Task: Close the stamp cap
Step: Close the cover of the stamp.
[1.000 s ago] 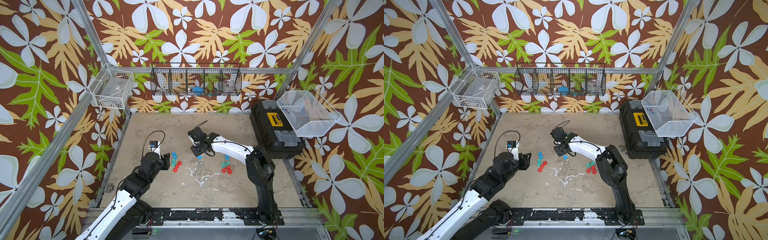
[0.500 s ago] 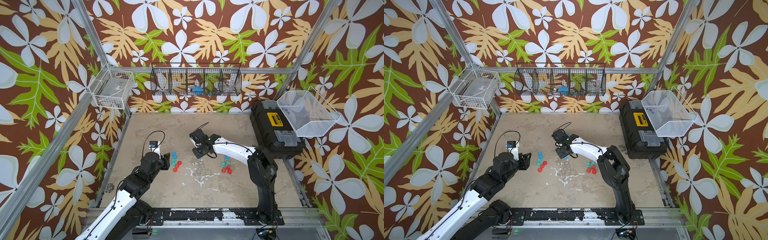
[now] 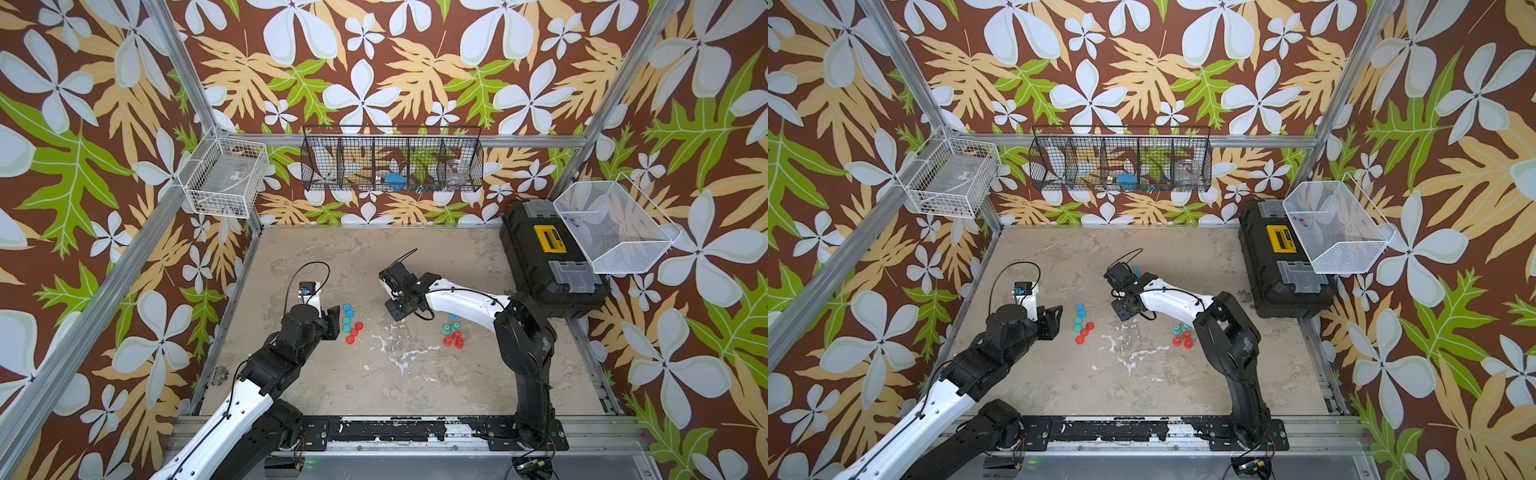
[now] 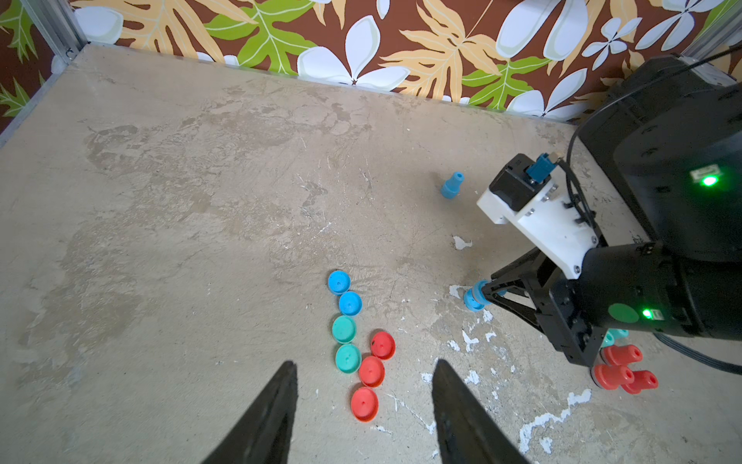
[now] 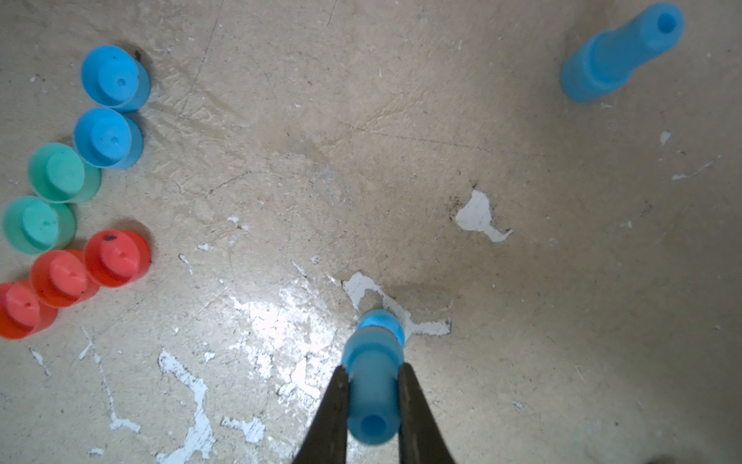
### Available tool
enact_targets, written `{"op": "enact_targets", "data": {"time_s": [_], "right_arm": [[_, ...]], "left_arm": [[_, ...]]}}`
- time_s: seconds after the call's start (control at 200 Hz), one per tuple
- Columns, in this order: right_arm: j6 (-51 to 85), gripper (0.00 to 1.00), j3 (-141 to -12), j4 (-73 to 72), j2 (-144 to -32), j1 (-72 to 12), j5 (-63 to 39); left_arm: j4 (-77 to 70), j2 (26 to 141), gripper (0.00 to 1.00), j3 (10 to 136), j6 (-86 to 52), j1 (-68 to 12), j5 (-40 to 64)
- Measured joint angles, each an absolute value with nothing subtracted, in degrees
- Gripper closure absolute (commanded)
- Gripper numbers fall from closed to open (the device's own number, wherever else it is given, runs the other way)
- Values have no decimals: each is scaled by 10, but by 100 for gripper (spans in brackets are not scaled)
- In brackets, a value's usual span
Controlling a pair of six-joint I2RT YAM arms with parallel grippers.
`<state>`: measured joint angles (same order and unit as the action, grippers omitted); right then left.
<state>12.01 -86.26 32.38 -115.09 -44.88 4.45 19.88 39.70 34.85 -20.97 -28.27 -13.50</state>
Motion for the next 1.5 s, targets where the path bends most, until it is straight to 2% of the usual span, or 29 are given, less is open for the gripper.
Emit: {"op": "enact_targets", "data": {"time_s": [1.502], "right_arm": [[120,87,-846,299,-1166,-449,46]], "left_arm": [[199,398,44,349,-210,-283,-137]]}}
